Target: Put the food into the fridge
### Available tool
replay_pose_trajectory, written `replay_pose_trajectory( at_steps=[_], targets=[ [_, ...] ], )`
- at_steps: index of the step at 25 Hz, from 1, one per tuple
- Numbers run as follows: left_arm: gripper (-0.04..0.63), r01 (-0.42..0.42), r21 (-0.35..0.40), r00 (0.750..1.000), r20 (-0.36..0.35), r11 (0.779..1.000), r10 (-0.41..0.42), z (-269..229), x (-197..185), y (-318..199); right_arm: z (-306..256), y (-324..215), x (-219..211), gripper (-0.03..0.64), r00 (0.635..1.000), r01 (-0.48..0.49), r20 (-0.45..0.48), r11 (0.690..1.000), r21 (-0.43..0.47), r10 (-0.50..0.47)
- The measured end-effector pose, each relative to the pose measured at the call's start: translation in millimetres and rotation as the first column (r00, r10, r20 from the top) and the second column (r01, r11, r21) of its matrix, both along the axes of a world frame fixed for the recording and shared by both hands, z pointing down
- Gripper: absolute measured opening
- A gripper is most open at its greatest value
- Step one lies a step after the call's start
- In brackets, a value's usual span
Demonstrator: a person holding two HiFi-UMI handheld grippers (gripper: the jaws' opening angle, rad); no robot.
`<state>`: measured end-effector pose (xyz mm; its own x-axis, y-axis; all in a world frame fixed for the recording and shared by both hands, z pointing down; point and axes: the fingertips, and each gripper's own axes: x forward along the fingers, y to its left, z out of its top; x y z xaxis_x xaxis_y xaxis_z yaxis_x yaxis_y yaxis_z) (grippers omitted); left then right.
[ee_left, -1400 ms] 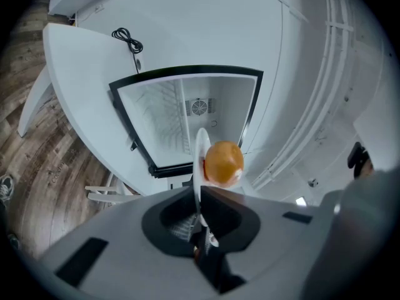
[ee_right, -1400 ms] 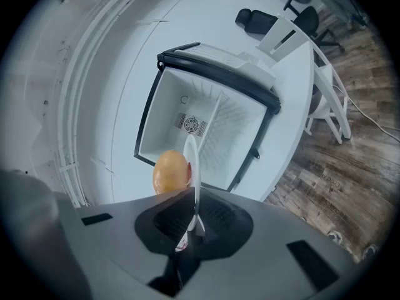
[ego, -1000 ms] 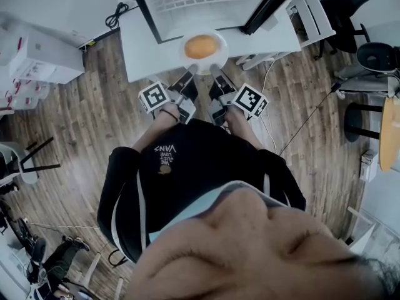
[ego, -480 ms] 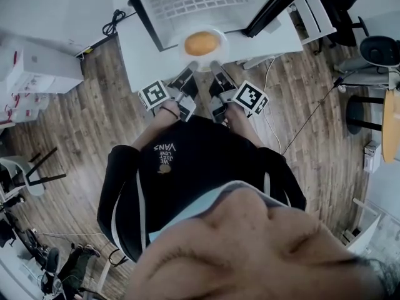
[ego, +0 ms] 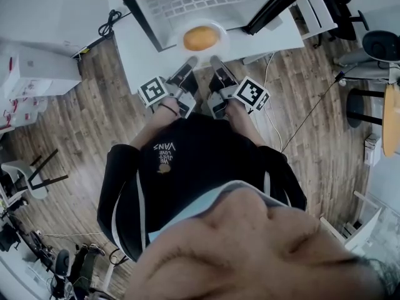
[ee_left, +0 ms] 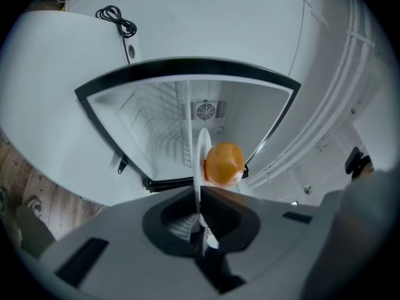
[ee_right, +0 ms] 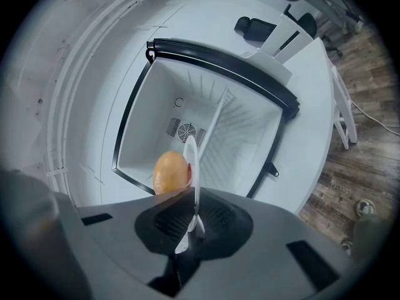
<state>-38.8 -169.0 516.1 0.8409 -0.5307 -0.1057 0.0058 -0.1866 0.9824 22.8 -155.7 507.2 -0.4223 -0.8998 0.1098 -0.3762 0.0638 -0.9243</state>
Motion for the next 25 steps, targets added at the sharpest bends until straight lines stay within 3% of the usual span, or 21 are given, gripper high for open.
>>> replay_pose_trajectory(
  at_steps=[25],
  targets=[
    [0.026,0.109,-0.01,0.994,0.007,0.994,-0.109,-7.4,38.4,-73.5,-11.0,-79.8,41.0,0.023,0.995,0.097,-0.016,0.995,0.001,-0.097]
  ],
)
